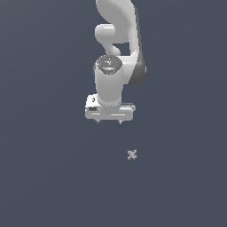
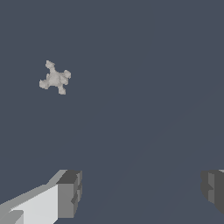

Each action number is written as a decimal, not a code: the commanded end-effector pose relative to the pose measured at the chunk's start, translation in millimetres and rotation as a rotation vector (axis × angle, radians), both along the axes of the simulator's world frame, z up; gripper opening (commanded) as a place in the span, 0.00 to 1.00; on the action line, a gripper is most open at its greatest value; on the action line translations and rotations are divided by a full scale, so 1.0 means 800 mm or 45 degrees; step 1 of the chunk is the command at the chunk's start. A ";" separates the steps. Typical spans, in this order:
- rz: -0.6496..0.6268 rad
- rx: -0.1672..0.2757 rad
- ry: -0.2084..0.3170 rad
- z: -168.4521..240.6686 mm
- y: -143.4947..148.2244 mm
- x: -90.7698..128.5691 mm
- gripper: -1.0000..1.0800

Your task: Pick up the object and move it to a goal position.

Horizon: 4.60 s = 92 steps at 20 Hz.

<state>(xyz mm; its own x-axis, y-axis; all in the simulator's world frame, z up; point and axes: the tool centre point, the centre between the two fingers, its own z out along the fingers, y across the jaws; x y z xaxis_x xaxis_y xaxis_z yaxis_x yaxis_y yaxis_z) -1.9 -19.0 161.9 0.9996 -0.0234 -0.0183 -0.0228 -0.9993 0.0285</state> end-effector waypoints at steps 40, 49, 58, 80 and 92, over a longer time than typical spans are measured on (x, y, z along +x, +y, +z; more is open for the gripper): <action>-0.078 0.034 -0.009 -0.082 0.112 0.102 0.96; -0.117 0.034 -0.023 -0.108 0.137 0.128 0.96; -0.122 0.035 -0.025 -0.115 0.141 0.131 0.96; -0.124 0.035 -0.026 -0.176 0.142 0.132 0.00; -0.099 0.037 -0.030 -0.163 0.139 0.132 0.00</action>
